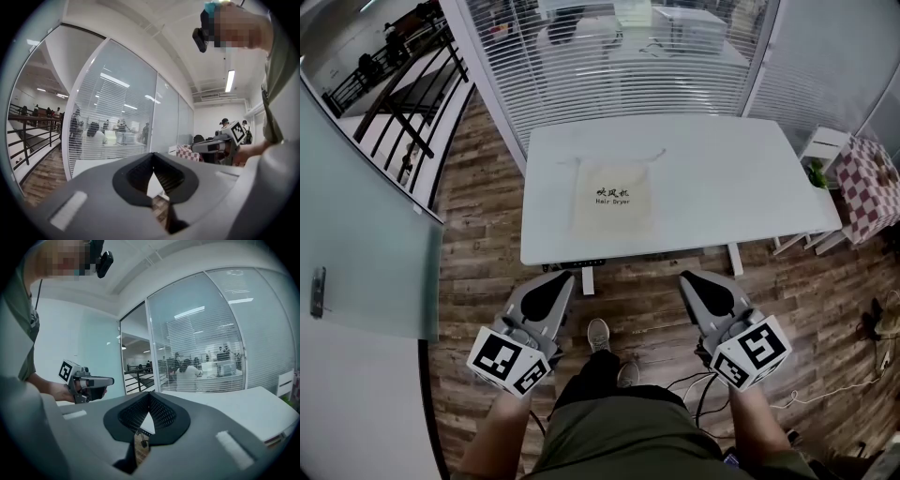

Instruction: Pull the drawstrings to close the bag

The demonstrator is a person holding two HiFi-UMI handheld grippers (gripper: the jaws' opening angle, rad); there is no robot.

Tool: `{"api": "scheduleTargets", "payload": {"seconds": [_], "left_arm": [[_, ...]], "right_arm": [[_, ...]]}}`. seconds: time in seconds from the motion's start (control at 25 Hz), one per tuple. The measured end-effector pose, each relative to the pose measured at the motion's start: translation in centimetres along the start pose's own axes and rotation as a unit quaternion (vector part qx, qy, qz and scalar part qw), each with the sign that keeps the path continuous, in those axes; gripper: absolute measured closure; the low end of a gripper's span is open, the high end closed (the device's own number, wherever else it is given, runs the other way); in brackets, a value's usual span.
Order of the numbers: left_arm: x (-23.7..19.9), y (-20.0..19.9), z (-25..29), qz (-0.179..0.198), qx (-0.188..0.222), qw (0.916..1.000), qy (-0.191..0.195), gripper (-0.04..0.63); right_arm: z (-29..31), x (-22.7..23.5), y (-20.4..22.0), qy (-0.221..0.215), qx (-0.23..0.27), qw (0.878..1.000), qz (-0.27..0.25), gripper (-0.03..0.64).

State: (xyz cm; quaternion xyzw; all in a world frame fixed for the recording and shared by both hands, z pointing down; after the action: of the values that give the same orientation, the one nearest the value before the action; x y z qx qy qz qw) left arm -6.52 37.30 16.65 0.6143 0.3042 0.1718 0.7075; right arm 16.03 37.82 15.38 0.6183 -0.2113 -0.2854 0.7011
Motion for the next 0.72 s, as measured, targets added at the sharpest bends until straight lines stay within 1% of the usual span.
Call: {"api": "scheduleTargets", "payload": {"seconds": [0.28,0.72], "left_arm": [[-2.6,0.6,2.5,-0.006,-0.006,1.0000,0.004,0.589],[-9.1,0.9,7.5,-0.022,-0.023,0.9995,0.006,0.589]], "right_arm": [[2.6,1.9,1.0,0.007,-0.015,1.000,-0.001,0.607],[9.6,5.4,2.2,0.009,-0.034,0.999,0.014,0.607]]}}
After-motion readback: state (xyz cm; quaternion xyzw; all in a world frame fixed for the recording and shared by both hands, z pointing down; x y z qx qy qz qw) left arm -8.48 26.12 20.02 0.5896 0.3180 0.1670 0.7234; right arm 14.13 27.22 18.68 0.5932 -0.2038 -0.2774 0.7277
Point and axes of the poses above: the fingertips, and each gripper's own axes: z forward along the fingers, x to its right, y out of its underside, the point moved 4 cm from there along -z, backward along the fingers, and after that the axes turned 8 degrees about -z, right-handed, at the moved point
